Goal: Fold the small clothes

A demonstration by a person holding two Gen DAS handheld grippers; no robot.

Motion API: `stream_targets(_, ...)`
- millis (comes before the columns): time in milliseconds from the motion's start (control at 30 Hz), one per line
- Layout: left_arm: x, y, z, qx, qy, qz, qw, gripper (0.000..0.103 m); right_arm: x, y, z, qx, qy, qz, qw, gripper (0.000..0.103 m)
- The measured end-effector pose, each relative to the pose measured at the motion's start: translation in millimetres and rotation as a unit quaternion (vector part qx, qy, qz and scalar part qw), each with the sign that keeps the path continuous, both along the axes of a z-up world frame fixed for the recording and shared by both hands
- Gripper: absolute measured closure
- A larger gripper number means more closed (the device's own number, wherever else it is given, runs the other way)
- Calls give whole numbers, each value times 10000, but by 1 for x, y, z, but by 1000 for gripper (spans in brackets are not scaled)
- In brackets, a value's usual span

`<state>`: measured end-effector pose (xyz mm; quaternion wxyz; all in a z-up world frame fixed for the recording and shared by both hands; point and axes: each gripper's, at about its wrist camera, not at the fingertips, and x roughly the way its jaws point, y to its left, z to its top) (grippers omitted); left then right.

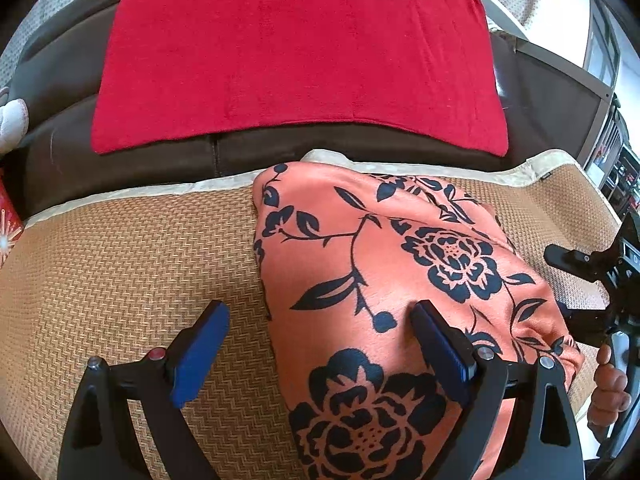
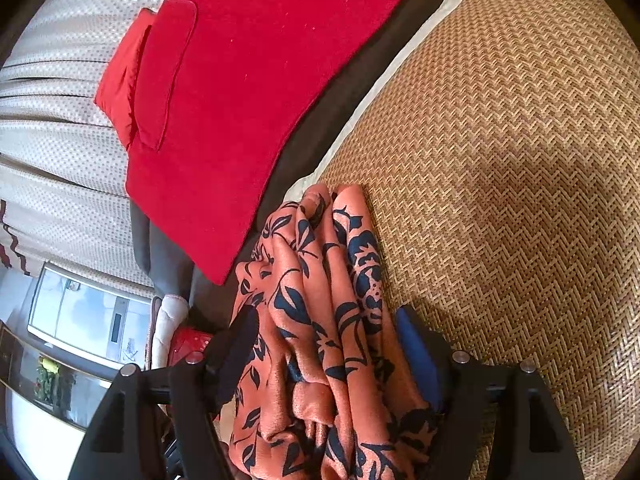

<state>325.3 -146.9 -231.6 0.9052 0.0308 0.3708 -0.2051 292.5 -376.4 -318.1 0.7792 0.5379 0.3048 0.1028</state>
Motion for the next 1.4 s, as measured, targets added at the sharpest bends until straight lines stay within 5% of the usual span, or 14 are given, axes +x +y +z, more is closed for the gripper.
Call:
stream_targets(767, 10, -22, -6, -225, 296, -321, 9988, 10, 27, 41, 15, -260, -41, 248, 9993, 20)
stream_targets(1133, 5, -29, -7, -112, 250, -635, 9976, 10, 53, 96, 27, -1088, 5, 546, 9926, 19)
stream_targets(1233, 1, -31, -6, -108, 211, -669, 9975, 11, 60, 113, 30, -1300, 1, 652, 9894, 22)
stream_targets(1400, 5, -31, -7, -93, 133, -582, 9982, 21, 71, 133, 27, -1236, -12, 819, 9889, 41)
